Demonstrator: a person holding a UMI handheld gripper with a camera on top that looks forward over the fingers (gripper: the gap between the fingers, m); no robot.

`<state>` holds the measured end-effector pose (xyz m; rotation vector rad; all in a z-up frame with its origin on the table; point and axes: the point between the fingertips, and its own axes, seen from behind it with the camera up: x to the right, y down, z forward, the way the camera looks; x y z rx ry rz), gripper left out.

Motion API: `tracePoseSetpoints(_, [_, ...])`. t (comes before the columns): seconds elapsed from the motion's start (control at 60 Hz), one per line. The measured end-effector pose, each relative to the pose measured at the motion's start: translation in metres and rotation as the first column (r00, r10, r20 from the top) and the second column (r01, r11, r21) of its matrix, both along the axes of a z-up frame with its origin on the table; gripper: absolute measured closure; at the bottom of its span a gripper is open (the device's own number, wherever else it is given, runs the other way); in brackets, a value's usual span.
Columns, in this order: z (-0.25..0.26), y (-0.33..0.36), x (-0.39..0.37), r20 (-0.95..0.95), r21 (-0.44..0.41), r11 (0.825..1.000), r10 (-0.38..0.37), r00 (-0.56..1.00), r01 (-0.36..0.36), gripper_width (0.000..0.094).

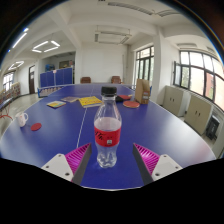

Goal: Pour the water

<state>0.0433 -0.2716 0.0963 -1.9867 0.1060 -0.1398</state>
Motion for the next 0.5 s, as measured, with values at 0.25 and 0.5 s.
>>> tracePoseSetpoints(0.25, [-0.010, 0.067, -0.020, -0.066, 0.075, 0.995, 0.063, 0.996, -0.058, 0.0319])
tracePoseSetpoints(0.5, [-0.008, 0.084, -0.002, -0.044, 0.122, 0.992, 0.011, 0.999, -0.005, 0.0594])
